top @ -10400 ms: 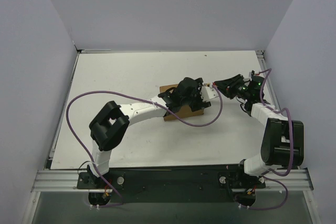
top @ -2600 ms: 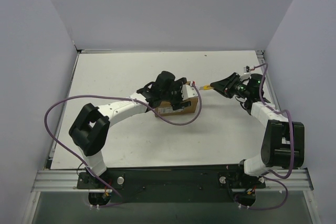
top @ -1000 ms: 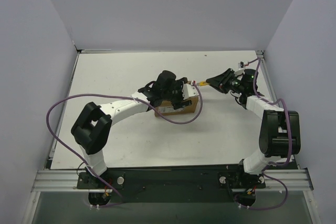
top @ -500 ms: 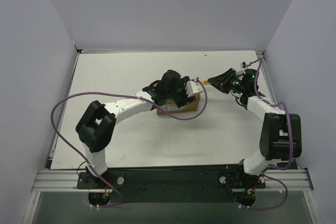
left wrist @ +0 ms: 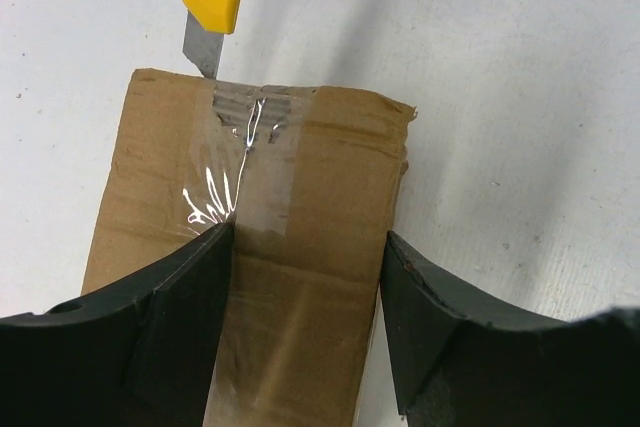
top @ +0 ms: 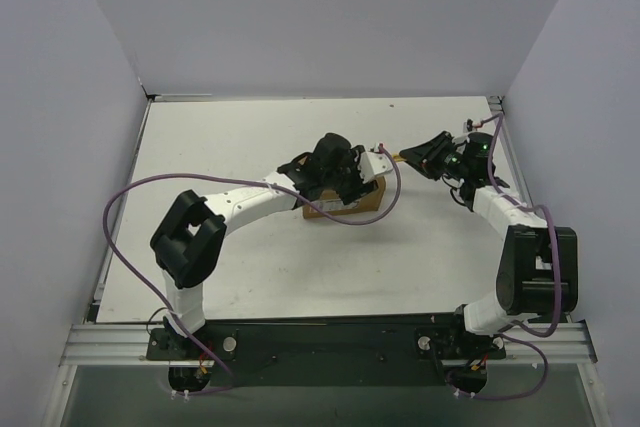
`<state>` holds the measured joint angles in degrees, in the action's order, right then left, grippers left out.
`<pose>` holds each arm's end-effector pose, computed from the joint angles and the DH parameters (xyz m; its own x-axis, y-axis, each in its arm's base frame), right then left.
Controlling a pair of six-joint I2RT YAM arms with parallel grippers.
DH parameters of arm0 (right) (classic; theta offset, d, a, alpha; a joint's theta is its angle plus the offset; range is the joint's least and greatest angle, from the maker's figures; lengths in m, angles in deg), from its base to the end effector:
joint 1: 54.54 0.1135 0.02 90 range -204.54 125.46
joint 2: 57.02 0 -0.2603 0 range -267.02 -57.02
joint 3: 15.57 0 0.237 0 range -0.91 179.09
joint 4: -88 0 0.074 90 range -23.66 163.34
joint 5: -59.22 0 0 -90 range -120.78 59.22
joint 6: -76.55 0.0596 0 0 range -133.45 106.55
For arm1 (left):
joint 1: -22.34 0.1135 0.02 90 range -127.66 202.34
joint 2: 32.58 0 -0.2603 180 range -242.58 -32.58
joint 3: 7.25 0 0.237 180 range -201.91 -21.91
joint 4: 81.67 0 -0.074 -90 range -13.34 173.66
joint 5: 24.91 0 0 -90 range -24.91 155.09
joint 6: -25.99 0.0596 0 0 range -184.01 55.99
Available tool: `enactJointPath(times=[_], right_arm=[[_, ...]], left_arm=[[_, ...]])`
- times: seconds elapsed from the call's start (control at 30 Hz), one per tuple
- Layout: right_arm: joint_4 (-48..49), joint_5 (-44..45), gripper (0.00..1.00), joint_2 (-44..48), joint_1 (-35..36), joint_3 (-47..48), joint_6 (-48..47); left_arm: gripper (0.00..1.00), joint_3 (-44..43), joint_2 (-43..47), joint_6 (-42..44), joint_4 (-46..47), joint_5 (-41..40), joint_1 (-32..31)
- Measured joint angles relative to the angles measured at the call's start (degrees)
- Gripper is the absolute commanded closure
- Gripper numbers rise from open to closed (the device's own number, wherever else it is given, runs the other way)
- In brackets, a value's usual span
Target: Unpack the express box
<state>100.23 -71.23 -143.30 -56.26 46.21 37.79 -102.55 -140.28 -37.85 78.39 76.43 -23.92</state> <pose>0.3364 0.0286 0.2496 -0.6093 0.6120 -0.5042 -0.2168 0.4831 0.8483 0.2975 -0.3278 0.2397 0.0310 0.5928 -0.8047 0.9020 0.3303 0.2781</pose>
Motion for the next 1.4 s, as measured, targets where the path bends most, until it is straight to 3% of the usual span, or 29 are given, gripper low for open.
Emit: enactJointPath(times=[1.4], right_arm=[[-1.46, 2.14, 1.00, 5.09, -0.17, -3.61, -1.88]], left_arm=[[0.40, -8.11, -5.77, -7.02, -2.29, -1.95, 0.39]])
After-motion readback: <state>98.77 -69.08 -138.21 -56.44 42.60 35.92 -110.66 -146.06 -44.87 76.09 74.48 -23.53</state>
